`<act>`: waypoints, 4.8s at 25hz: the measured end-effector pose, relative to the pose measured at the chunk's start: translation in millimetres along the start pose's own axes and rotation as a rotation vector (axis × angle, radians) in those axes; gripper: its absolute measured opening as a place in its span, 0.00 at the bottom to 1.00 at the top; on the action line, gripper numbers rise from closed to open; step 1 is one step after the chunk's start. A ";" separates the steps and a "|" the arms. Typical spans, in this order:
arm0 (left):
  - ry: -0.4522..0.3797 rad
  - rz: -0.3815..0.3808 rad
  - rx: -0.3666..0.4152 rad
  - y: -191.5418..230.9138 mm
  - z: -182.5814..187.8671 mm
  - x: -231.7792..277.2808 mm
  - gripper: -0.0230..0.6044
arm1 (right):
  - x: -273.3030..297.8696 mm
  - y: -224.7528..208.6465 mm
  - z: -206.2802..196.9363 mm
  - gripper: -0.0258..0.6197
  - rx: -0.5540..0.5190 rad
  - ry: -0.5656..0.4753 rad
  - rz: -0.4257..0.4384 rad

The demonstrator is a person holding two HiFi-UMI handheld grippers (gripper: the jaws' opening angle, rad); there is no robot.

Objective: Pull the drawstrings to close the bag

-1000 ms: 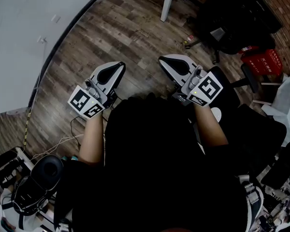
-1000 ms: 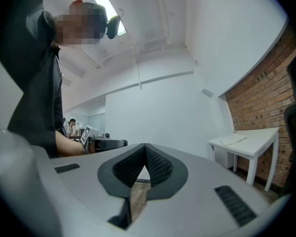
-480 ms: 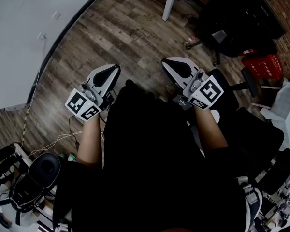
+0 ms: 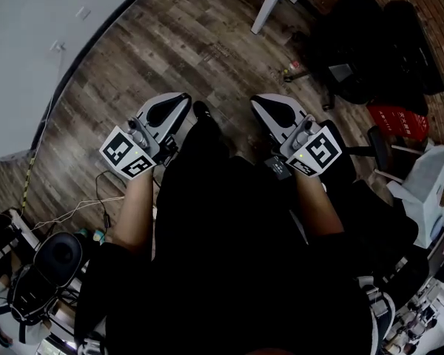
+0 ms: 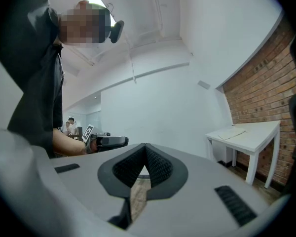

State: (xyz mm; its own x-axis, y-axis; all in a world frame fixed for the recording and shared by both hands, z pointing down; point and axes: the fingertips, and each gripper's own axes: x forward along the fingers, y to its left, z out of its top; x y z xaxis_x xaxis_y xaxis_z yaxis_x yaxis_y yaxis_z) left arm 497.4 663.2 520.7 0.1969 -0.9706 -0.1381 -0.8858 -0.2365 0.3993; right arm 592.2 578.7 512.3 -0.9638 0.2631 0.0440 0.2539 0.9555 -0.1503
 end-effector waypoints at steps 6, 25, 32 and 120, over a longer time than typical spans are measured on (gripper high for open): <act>-0.017 0.040 -0.070 71.4 3.7 18.6 0.06 | 46.0 -59.2 1.8 0.05 0.024 0.021 -0.020; -0.060 0.053 -0.104 257.0 69.4 50.9 0.06 | 198.6 -196.2 50.5 0.05 -0.038 0.061 -0.048; -0.041 0.069 -0.101 298.4 79.0 84.4 0.06 | 222.0 -260.5 61.4 0.05 -0.034 0.031 -0.060; 0.925 -0.591 0.496 978.9 99.5 784.7 0.35 | 256.2 -969.3 -10.4 0.47 0.253 0.400 -0.804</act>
State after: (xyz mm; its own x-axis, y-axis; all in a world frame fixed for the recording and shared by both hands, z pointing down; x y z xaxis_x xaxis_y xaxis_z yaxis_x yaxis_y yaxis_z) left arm -256.9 -325.6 713.0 0.6738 -0.4303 0.6007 -0.5824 -0.8096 0.0734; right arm 100.0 -278.7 679.5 -0.7307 -0.3938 0.5577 -0.5482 0.8253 -0.1355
